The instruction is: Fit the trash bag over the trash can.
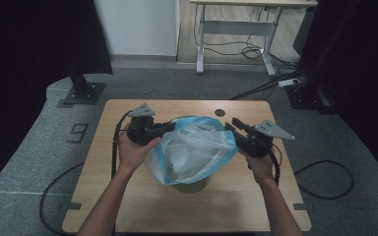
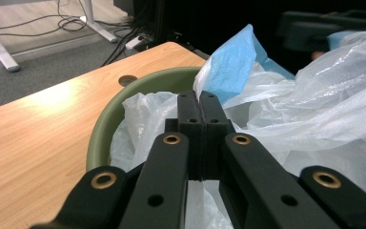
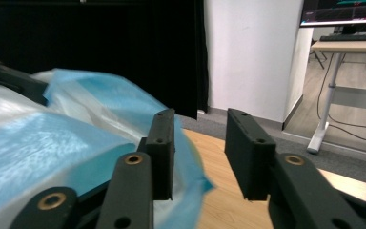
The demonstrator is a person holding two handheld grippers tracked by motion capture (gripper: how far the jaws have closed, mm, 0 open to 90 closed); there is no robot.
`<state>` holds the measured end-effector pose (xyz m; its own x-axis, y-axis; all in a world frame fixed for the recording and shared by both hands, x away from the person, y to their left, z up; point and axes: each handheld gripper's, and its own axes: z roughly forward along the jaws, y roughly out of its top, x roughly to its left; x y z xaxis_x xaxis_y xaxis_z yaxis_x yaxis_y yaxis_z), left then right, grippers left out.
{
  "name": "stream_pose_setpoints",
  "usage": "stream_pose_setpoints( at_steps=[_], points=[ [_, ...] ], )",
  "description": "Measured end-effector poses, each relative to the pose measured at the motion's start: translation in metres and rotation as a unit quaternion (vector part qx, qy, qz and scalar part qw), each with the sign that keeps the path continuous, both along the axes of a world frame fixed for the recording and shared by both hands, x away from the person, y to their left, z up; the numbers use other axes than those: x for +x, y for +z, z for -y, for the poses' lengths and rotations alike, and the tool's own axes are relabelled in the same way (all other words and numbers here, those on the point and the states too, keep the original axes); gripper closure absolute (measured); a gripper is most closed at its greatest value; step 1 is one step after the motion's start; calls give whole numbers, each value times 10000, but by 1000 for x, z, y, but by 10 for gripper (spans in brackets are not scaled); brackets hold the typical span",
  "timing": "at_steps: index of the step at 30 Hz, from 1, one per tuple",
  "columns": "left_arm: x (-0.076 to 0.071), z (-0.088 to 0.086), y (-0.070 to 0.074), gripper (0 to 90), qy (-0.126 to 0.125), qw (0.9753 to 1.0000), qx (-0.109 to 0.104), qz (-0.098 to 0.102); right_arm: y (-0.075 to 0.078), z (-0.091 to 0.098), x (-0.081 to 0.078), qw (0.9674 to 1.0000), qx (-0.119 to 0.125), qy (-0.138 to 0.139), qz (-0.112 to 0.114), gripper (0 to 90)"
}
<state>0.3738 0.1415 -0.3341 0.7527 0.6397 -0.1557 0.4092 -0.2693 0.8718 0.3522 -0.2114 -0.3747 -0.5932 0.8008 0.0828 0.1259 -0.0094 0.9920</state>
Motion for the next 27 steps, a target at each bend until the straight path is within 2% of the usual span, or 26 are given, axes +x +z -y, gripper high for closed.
stream_pose_setpoints(
  at_steps=[1, 2, 4, 9, 12, 18, 22, 27],
  points=[
    [-1, 0, 0, 896, 5, 10000, -2, 7, 4, 13, -9, 10000, 63, -9, -4, 604],
    [-2, 1, 0, 896, 4, 10000, -3, 10, 4, 13, -9, 10000, 63, -9, -4, 604],
    [-3, 4, 0, 897, 22, 10000, 40, 36, 9, 24, -22, 10000, 89, 23, 10, 598],
    [-6, 11, 1, 897, 36, 9998, 161, 62, 22, 33, -50, 9996, 88, 271, 57, 573],
    [-6, 14, 3, 897, 49, 9998, 175, 60, 25, 27, -64, 9990, 2, 442, -2, 565],
    [-7, 12, 3, 897, 68, 9998, 180, 50, 14, 12, -76, 9977, -164, 496, -440, 512],
    [-8, 11, 2, 897, 63, 9997, 215, 26, 8, 8, -84, 9974, -5, 522, -495, 461],
    [-9, 10, 0, 897, 69, 9998, 187, -3, 7, 1, -97, 9973, -48, 596, -426, 418]
  ],
)
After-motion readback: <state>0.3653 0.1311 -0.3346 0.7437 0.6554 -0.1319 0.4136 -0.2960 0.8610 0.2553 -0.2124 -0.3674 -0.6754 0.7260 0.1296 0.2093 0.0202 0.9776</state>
